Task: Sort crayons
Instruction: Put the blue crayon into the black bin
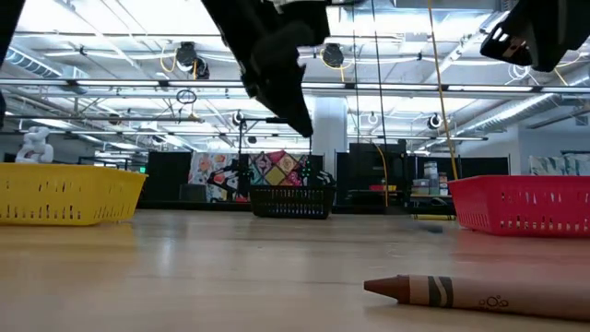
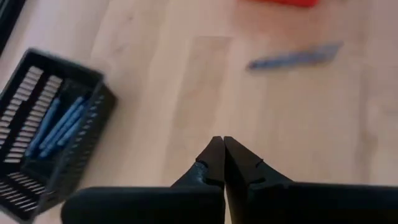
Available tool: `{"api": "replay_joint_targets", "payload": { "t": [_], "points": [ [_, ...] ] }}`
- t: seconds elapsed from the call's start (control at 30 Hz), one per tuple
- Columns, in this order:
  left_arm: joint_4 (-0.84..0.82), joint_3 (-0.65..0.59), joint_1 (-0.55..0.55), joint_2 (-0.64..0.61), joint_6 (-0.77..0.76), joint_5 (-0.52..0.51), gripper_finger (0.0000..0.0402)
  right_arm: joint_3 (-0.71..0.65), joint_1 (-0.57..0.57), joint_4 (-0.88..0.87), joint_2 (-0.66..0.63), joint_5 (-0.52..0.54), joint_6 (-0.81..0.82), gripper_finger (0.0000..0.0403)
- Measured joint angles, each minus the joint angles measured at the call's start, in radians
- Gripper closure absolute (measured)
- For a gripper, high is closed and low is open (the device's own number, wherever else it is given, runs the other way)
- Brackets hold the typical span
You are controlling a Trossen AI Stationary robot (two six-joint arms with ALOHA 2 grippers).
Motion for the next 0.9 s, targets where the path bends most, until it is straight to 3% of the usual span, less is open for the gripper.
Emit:
{"api": "replay_joint_targets", "payload": {
  "t": [0.23,0.63,0.9],
  "points": [
    [-0.002,0.000,0.117,0.000,0.061,0.087,0.0401,0.000,0.002,-0.001,0.000,0.015,-0.029,0.0307],
    [0.005,0.000,0.217,0.000,0.283,0.017,0.0401,0.000,-0.037,-0.021,0.000,0.307,-0.072,0.0307],
    [0.006,0.001,0.217,0.000,0.298,0.013,0.0401,0.000,-0.113,0.112,0.036,0.303,0.037,0.0307]
  ]
}}
